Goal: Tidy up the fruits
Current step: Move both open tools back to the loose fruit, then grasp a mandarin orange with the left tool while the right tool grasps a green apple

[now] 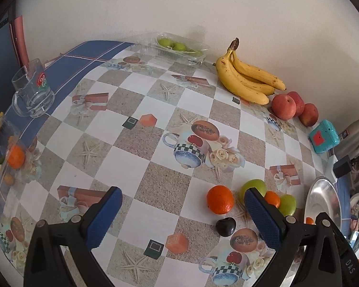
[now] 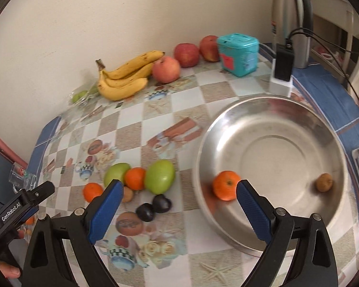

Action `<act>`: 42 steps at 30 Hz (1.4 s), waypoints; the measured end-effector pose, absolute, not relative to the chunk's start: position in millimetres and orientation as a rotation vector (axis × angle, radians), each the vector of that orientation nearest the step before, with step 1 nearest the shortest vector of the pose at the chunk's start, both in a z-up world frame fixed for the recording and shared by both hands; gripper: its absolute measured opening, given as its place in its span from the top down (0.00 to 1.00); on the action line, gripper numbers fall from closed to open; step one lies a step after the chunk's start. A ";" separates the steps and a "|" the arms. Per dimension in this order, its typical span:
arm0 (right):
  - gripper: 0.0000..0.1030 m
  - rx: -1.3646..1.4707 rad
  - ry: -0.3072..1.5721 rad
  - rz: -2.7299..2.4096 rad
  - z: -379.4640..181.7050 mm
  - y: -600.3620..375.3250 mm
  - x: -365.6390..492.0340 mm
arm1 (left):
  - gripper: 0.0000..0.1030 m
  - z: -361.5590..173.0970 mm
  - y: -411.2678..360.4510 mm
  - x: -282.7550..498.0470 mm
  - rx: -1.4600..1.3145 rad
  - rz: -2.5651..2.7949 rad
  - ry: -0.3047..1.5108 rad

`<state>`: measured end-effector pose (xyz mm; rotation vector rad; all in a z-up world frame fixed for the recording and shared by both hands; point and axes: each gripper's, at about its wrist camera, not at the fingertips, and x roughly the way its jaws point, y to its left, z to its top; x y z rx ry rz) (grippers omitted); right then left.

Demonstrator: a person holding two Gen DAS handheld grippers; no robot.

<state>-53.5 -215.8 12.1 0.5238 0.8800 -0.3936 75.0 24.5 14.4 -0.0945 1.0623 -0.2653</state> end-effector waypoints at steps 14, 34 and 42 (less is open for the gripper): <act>0.09 0.512 0.853 -0.420 7.1 -214.8 -26.6 | 0.00 0.0 9.3 93.5 -0.153 -0.325 1.106; 0.46 0.559 0.958 -0.421 -18.0 -222.6 3.7 | 0.03 -21.6 -20.1 105.4 -0.119 -0.333 1.148; 0.50 0.574 0.994 -0.397 -26.4 -221.7 8.2 | 0.07 -33.0 -28.2 101.9 -0.110 -0.365 1.212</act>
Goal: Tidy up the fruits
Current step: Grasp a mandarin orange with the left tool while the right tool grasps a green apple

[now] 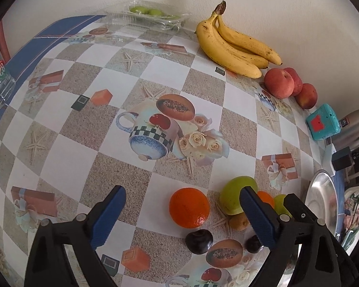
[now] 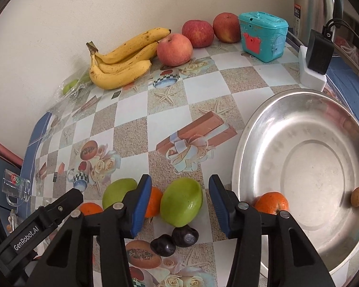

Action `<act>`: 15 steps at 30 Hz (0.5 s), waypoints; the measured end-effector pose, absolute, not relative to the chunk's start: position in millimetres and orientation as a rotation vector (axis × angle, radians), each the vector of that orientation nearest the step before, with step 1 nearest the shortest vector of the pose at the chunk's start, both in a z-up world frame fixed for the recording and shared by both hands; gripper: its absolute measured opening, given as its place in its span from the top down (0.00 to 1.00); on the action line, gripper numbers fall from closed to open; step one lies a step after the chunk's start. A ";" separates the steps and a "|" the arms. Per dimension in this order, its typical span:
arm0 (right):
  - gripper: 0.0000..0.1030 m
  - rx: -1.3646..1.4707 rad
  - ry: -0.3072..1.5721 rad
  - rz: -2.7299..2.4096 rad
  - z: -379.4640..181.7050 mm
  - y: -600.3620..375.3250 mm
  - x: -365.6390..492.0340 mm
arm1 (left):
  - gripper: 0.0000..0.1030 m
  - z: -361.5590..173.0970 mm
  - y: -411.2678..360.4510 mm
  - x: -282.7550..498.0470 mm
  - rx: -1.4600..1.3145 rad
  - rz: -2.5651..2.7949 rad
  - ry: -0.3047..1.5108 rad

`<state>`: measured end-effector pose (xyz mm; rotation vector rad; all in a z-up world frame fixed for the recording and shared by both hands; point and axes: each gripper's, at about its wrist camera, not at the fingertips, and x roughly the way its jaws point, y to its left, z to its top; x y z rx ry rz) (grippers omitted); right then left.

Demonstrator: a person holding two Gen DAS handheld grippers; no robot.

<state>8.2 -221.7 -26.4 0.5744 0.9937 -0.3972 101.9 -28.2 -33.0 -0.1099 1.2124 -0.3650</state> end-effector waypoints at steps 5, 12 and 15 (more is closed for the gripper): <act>0.50 0.583 1.012 -0.393 -30.9 -221.5 4.8 | 0.13 -37.7 -29.3 100.5 -0.107 -0.368 1.236; 0.50 0.617 1.017 -0.382 -34.7 -223.1 2.9 | 0.16 -47.7 -27.1 100.6 -0.133 -0.363 1.278; 0.50 0.639 1.017 -0.373 -36.9 -223.8 2.4 | 0.20 -51.1 -28.4 100.1 -0.146 -0.373 1.290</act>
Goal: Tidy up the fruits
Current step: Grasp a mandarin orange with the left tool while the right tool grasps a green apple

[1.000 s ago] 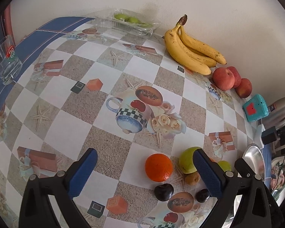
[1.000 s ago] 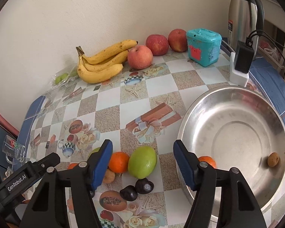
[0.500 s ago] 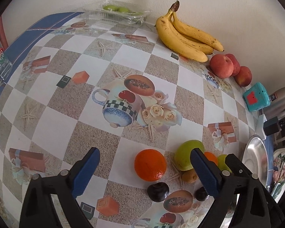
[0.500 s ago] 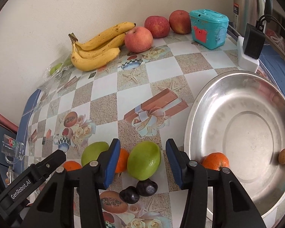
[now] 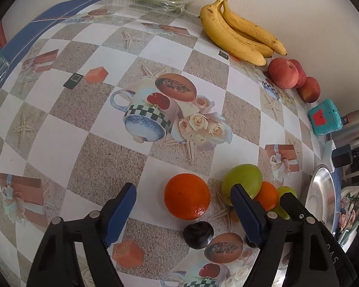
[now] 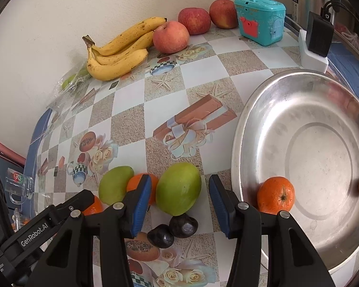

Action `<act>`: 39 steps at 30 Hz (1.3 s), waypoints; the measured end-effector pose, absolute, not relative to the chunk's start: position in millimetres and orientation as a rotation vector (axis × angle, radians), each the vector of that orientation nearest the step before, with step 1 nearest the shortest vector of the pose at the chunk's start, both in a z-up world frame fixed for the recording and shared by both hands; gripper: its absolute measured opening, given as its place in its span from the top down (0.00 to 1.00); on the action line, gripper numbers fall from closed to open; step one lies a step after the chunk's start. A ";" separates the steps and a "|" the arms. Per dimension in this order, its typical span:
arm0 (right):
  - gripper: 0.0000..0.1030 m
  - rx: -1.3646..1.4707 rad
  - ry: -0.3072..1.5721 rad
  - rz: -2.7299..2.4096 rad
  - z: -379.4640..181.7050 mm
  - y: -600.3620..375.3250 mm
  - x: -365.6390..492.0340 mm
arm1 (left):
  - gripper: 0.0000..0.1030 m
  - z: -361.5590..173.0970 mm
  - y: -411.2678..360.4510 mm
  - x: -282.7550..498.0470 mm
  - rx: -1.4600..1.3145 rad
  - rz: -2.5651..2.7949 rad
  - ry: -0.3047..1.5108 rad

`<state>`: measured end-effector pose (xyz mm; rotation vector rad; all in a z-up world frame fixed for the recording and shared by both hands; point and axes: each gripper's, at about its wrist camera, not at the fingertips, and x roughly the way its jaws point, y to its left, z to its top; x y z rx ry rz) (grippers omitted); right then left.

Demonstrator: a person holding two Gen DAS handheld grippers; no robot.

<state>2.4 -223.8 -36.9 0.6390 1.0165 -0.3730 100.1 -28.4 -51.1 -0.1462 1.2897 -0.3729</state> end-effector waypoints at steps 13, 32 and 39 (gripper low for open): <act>0.51 0.690 0.999 -0.363 -42.7 -224.7 0.4 | 0.48 -55.4 -21.8 101.5 -0.191 -0.359 1.316; 0.58 0.728 0.985 -0.355 -44.7 -225.2 -2.6 | 0.60 -47.2 -16.4 99.7 -0.203 -0.355 1.302; 0.58 0.731 0.977 -0.366 -41.5 -228.5 -5.0 | 0.60 -36.0 -14.1 99.5 -0.216 -0.354 1.274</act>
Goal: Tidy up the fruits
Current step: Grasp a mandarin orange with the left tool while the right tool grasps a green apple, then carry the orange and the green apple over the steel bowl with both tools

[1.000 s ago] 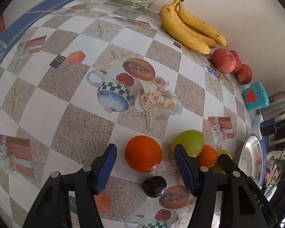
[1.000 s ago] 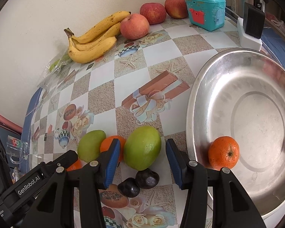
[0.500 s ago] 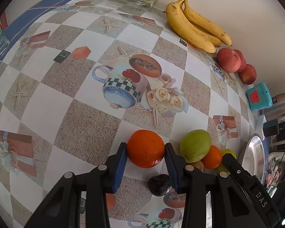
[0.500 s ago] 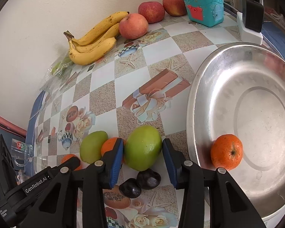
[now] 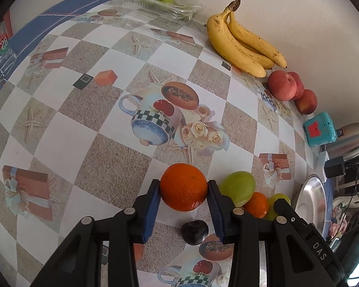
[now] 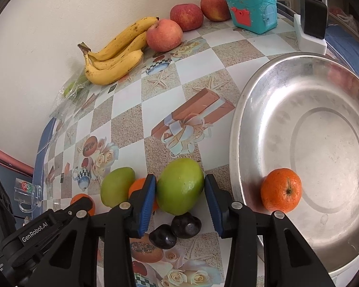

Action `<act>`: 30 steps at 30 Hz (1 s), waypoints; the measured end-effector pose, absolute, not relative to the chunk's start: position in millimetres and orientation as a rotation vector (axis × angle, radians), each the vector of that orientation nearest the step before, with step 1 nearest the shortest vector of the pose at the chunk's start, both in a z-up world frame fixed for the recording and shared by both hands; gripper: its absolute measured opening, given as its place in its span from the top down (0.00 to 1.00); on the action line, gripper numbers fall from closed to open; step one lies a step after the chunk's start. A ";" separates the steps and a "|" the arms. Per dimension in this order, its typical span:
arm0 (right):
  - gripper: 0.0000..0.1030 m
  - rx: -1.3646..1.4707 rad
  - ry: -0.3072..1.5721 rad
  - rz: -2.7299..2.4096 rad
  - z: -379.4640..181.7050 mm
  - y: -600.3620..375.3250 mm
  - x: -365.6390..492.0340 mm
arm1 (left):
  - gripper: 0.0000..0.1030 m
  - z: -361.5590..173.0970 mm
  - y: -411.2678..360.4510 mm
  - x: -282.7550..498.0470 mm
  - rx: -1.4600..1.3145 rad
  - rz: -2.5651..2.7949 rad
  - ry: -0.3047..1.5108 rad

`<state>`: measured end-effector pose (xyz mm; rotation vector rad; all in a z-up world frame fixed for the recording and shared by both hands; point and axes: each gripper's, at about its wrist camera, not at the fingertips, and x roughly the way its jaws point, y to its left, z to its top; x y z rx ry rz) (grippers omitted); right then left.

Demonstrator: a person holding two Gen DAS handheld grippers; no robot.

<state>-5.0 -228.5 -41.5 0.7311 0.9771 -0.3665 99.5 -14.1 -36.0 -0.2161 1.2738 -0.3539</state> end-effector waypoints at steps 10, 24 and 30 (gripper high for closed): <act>0.58 0.737 0.895 -0.350 -11.1 -232.6 -13.5 | 0.60 -5.0 -11.9 95.4 -0.230 -0.378 1.195; 0.58 0.733 0.844 -0.388 15.5 -245.4 -33.0 | 0.60 21.6 -21.9 81.8 -0.214 -0.406 1.130; 0.58 0.740 0.862 -0.490 9.1 -268.8 -49.5 | 0.60 22.8 -43.2 70.3 -0.186 -0.444 1.135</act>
